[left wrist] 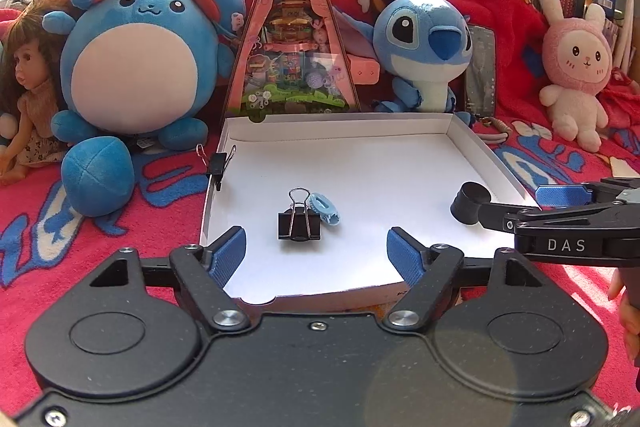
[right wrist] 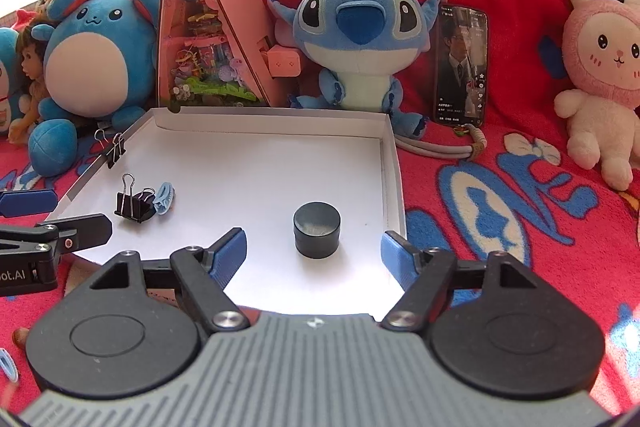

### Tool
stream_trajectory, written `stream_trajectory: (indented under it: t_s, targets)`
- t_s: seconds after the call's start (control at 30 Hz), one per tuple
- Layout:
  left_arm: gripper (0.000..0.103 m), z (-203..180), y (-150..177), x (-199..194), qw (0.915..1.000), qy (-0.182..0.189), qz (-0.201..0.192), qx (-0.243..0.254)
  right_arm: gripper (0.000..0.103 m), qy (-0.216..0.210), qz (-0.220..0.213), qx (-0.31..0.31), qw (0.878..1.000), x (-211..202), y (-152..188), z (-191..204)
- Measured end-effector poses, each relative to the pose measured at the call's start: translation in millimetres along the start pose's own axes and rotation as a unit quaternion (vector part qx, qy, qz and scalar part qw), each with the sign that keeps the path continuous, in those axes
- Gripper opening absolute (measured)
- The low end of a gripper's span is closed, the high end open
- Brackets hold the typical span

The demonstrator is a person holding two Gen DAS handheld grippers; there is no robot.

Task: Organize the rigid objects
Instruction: 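Withdraw both open tools from the box back toward the blanket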

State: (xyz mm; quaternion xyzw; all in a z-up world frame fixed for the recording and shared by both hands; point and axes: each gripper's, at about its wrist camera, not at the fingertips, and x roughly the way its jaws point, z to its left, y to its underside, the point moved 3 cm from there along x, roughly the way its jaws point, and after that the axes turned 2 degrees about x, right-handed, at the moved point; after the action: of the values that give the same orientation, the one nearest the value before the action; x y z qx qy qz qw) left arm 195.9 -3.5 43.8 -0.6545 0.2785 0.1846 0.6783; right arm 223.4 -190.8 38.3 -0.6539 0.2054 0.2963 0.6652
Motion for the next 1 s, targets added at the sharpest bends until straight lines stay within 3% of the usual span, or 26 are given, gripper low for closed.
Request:
stream_trajectory:
  t_s: [1.0]
  targets:
    - [0.078,-5,60,-59,0.9995,0.032,0.000,0.002,0.089,-0.046,-0.026,0.006,0.999,-61,48,0]
